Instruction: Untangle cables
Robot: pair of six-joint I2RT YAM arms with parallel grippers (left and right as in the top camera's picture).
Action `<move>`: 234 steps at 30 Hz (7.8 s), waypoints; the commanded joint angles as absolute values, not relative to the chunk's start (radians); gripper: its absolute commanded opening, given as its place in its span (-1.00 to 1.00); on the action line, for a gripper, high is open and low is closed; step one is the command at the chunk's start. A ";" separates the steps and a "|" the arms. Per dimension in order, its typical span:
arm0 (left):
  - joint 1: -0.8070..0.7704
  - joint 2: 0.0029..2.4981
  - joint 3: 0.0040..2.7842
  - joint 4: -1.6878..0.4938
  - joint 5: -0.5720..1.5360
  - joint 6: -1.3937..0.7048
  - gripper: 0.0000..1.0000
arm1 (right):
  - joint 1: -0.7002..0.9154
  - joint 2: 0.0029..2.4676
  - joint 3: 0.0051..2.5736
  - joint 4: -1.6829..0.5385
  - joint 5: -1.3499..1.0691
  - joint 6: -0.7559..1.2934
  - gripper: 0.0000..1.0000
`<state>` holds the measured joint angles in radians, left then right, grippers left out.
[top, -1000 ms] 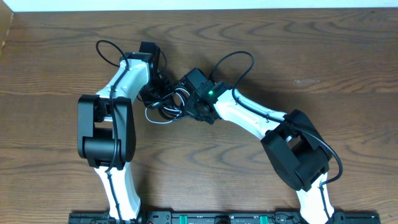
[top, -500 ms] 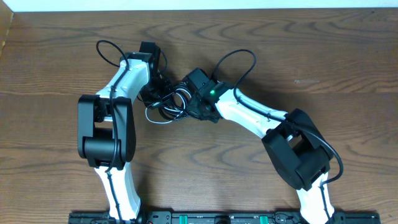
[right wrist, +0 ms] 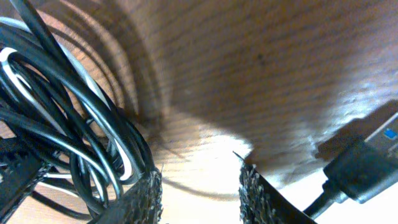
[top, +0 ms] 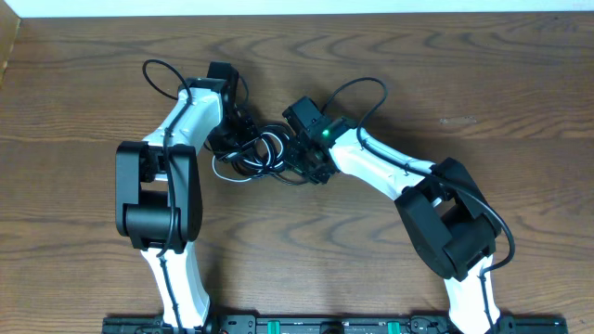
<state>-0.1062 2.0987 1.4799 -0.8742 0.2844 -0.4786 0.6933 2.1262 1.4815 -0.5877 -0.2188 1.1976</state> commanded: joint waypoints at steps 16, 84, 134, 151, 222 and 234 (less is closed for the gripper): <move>-0.101 2.112 1.481 -0.878 0.277 -0.492 -0.85 | 0.715 2.134 1.474 -0.469 -0.316 1.419 -0.24; -0.101 2.112 1.481 -0.876 0.303 -0.496 -0.85 | 0.674 2.135 1.474 -0.541 -0.066 1.210 -0.98; -0.073 2.112 1.481 -0.882 0.296 -0.503 -0.85 | 0.367 2.135 1.474 -0.747 -0.106 0.447 -0.98; -0.070 1.981 1.495 -1.040 0.516 -0.725 -0.85 | 0.408 2.134 1.474 -0.677 -0.418 0.448 -0.98; -0.390 2.078 1.488 -0.801 0.318 -1.258 -0.34 | 0.439 2.135 1.311 -0.485 -0.454 0.752 -0.83; -0.415 2.092 1.488 -0.756 0.294 -1.300 -0.34 | 0.439 2.135 1.311 -0.485 -0.454 0.751 -0.85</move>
<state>-0.3946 2.0651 1.4815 -0.7574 0.3111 -1.2652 0.4362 2.1101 1.3453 -0.4725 -0.5034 0.7433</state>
